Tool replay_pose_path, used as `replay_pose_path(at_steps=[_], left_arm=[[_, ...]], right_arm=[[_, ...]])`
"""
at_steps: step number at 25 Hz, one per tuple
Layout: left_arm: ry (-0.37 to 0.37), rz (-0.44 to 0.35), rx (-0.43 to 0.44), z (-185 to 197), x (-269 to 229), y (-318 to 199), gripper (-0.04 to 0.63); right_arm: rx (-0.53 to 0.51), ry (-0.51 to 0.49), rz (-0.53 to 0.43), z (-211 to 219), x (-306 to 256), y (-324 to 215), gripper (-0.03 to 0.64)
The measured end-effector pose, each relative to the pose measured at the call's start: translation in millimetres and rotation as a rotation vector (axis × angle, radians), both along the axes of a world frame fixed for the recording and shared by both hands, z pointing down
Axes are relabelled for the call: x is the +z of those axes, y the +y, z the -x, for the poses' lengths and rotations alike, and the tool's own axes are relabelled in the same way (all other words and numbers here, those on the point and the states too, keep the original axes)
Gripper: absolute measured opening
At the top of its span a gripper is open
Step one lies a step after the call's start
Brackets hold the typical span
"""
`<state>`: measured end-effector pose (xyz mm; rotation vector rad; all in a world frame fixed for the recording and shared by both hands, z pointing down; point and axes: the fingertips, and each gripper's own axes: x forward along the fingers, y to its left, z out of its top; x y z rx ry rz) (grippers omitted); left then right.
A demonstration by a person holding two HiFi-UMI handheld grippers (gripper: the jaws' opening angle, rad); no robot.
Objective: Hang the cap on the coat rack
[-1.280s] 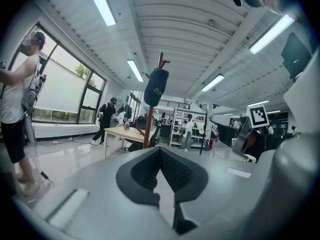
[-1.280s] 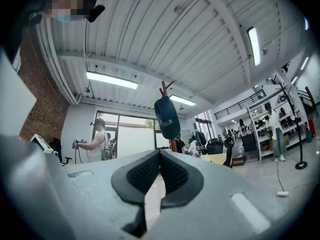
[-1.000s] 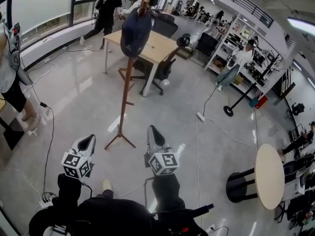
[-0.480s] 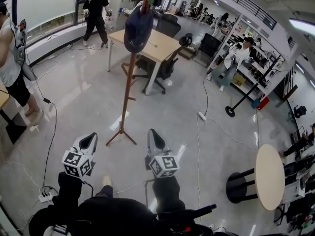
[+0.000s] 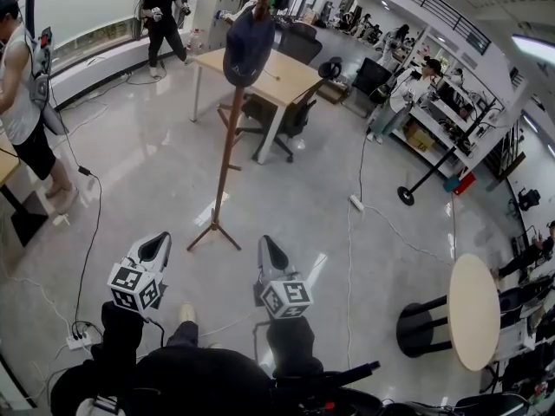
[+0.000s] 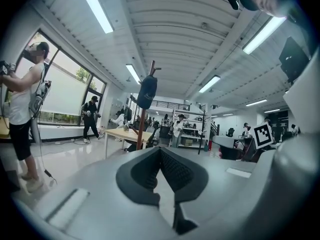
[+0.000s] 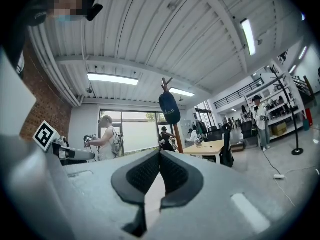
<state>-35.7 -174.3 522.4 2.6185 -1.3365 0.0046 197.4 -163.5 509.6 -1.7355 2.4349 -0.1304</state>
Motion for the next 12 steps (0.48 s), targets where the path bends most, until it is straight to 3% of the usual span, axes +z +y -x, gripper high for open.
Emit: replay_pose_path(at_steps=[12], left_arm=[[0.003, 0.006, -0.006, 5, 5, 22, 0.0]], right_arm=[[0.033, -0.008, 0.026, -12, 20, 30, 0.003]])
